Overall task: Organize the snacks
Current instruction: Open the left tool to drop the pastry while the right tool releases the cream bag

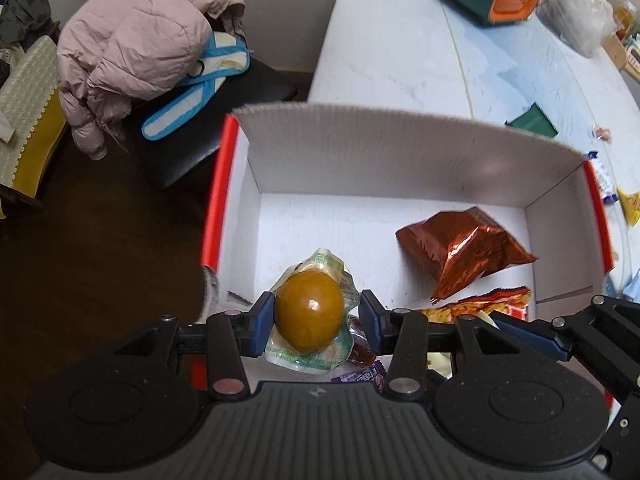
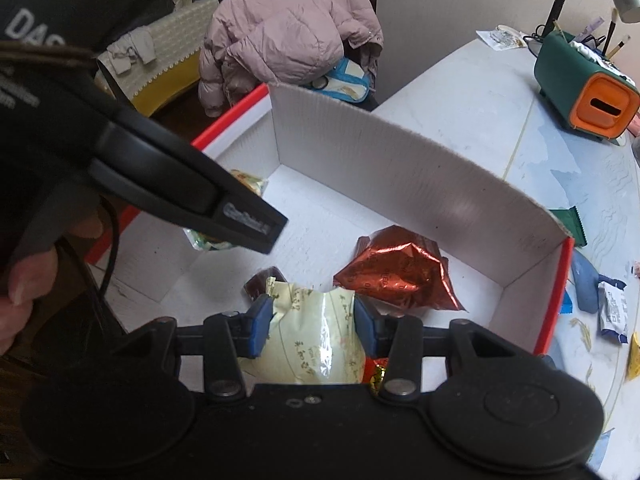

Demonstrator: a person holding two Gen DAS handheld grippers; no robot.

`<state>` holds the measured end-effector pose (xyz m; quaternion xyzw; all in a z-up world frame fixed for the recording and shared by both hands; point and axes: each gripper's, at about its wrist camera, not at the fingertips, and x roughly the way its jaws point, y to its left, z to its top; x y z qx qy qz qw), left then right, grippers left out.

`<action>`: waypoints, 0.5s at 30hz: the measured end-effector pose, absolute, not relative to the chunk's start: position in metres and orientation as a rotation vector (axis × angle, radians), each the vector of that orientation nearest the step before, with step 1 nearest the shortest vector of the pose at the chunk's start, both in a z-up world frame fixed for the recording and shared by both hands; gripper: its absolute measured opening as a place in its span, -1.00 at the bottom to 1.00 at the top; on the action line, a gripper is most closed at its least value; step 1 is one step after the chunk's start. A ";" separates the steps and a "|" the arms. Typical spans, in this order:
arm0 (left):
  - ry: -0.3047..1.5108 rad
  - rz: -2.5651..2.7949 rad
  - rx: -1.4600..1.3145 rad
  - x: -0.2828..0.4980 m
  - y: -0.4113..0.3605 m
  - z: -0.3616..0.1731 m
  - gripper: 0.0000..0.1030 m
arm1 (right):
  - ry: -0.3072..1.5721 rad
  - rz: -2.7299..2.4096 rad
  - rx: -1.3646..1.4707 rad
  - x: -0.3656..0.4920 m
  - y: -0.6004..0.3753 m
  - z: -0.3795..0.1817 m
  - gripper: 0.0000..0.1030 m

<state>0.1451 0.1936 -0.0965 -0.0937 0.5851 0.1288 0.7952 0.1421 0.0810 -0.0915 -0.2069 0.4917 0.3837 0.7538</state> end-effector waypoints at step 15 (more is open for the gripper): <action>1.292 0.240 -0.152 0.151 0.180 -0.114 -0.10 | 1.093 0.821 -0.453 0.144 0.080 -0.106 -0.14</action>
